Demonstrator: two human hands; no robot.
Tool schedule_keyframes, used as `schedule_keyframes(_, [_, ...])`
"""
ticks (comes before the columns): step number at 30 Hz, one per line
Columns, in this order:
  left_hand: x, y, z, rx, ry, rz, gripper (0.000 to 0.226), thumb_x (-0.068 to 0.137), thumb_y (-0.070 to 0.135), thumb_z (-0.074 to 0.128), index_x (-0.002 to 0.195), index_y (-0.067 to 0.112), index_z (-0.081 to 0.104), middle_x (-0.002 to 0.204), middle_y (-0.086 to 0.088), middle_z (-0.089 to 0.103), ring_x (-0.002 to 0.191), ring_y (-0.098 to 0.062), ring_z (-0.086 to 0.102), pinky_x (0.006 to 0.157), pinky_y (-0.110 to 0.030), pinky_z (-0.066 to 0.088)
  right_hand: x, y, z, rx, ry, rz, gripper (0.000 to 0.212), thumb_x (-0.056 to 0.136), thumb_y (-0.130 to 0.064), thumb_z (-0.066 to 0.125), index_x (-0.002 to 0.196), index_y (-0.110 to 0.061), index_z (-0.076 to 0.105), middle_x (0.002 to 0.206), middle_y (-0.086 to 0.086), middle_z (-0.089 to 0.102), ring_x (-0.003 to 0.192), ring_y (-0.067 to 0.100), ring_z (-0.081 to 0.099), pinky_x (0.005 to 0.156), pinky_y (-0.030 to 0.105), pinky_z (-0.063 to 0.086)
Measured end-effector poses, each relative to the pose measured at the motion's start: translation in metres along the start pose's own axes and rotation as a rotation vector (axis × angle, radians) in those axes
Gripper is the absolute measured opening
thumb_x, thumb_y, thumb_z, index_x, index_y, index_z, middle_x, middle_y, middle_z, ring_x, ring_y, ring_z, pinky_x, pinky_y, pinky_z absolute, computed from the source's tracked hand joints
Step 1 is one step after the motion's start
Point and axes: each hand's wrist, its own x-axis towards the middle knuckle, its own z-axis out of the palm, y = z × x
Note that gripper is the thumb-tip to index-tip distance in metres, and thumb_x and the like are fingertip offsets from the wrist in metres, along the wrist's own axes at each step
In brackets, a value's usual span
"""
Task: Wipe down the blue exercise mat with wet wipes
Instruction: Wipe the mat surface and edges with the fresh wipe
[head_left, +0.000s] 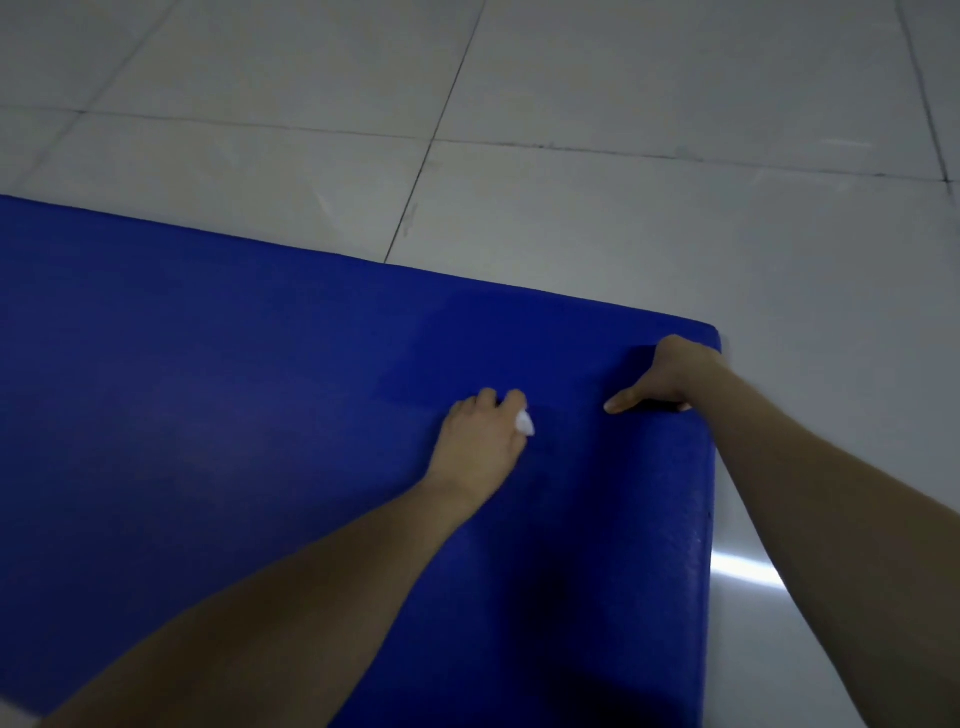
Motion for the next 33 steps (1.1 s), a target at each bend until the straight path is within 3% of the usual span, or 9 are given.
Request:
schedule_keyframes(3, [-0.006, -0.052, -0.015, 0.006, 0.065, -0.227, 0.011, 0.097, 0.023, 0.056, 0.100, 0.012, 0.057, 0.083, -0.013, 0.058, 0.067, -0.034, 0.054, 0.061, -0.039, 0.039, 0.000, 0.000, -0.001, 0.000, -0.008, 0.005, 0.081, 0.046, -0.071, 0.089, 0.086, -0.011, 0.051, 0.079, 0.007, 0.064, 0.076, 0.023, 0.064, 0.071, 0.034, 0.052])
schedule_keyframes(5, [-0.013, -0.078, -0.024, -0.018, 0.125, -0.358, 0.013, 0.100, 0.022, 0.052, 0.101, 0.010, 0.056, 0.086, -0.014, 0.059, 0.069, -0.033, 0.056, 0.060, -0.041, 0.046, 0.000, 0.000, 0.000, 0.001, -0.006, 0.001, 0.080, 0.047, -0.070, 0.089, 0.087, -0.011, 0.051, 0.080, 0.007, 0.064, 0.077, 0.022, 0.064, 0.071, 0.034, 0.052])
schedule_keyframes(9, [-0.018, -0.073, -0.025, -0.083, 0.151, -0.481, 0.013, 0.101, 0.020, 0.049, 0.106, 0.009, 0.056, 0.092, -0.012, 0.061, 0.072, -0.027, 0.056, 0.063, -0.044, 0.052, -0.001, 0.000, 0.000, 0.006, -0.001, 0.000, 0.079, 0.047, -0.070, 0.089, 0.086, -0.012, 0.051, 0.079, 0.006, 0.064, 0.076, 0.022, 0.064, 0.070, 0.033, 0.050])
schedule_keyframes(14, [-0.020, -0.020, -0.013, -0.070, 0.016, -0.265, 0.018, 0.094, 0.017, 0.055, 0.110, 0.011, 0.060, 0.092, -0.012, 0.060, 0.077, -0.029, 0.057, 0.069, -0.042, 0.050, -0.002, -0.003, 0.000, 0.012, -0.008, 0.012, 0.079, 0.045, -0.068, 0.091, 0.083, -0.014, 0.048, 0.080, 0.006, 0.063, 0.079, 0.024, 0.064, 0.073, 0.034, 0.051])
schedule_keyframes(18, [-0.025, 0.029, 0.003, -0.102, -0.012, -0.029, 0.026, 0.092, 0.021, 0.045, 0.108, 0.014, 0.064, 0.089, -0.010, 0.060, 0.076, -0.029, 0.058, 0.071, -0.041, 0.051, -0.003, -0.003, -0.001, 0.004, -0.007, 0.018, 0.080, 0.045, -0.069, 0.090, 0.085, -0.012, 0.051, 0.079, 0.007, 0.065, 0.076, 0.024, 0.064, 0.071, 0.034, 0.051])
schedule_keyframes(20, [-0.033, 0.053, 0.009, -0.167, -0.031, 0.110, 0.019, 0.093, 0.018, 0.050, 0.106, 0.017, 0.063, 0.087, -0.006, 0.060, 0.074, -0.024, 0.057, 0.073, -0.038, 0.051, -0.005, -0.003, -0.001, -0.004, -0.004, 0.019, 0.081, 0.045, -0.069, 0.090, 0.086, -0.011, 0.052, 0.077, 0.008, 0.065, 0.074, 0.023, 0.065, 0.068, 0.033, 0.052])
schedule_keyframes(25, [-0.034, 0.048, 0.006, -0.179, -0.170, 0.286, 0.014, 0.096, 0.016, 0.054, 0.108, 0.020, 0.061, 0.092, -0.003, 0.053, 0.077, -0.018, 0.051, 0.080, -0.032, 0.044, -0.005, -0.004, -0.002, -0.010, -0.004, 0.008, 0.080, 0.044, -0.072, 0.087, 0.083, -0.009, 0.056, 0.071, 0.007, 0.065, 0.069, 0.021, 0.065, 0.064, 0.031, 0.050])
schedule_keyframes(29, [-0.034, 0.006, -0.003, -0.135, -0.089, 0.150, 0.017, 0.087, 0.014, 0.064, 0.104, 0.016, 0.062, 0.086, -0.004, 0.053, 0.071, -0.021, 0.051, 0.072, -0.037, 0.049, -0.004, -0.002, -0.002, 0.006, -0.008, 0.008, 0.080, 0.044, -0.071, 0.088, 0.084, -0.010, 0.055, 0.071, 0.008, 0.066, 0.069, 0.022, 0.065, 0.063, 0.031, 0.048])
schedule_keyframes(33, [-0.040, -0.039, -0.019, -0.070, -0.049, -0.051, 0.016, 0.095, 0.019, 0.056, 0.110, 0.015, 0.061, 0.092, -0.006, 0.054, 0.076, -0.025, 0.051, 0.069, -0.037, 0.044, -0.003, -0.001, -0.001, 0.006, -0.009, 0.008, 0.079, 0.045, -0.071, 0.088, 0.084, -0.009, 0.056, 0.071, 0.008, 0.067, 0.069, 0.022, 0.066, 0.065, 0.031, 0.049])
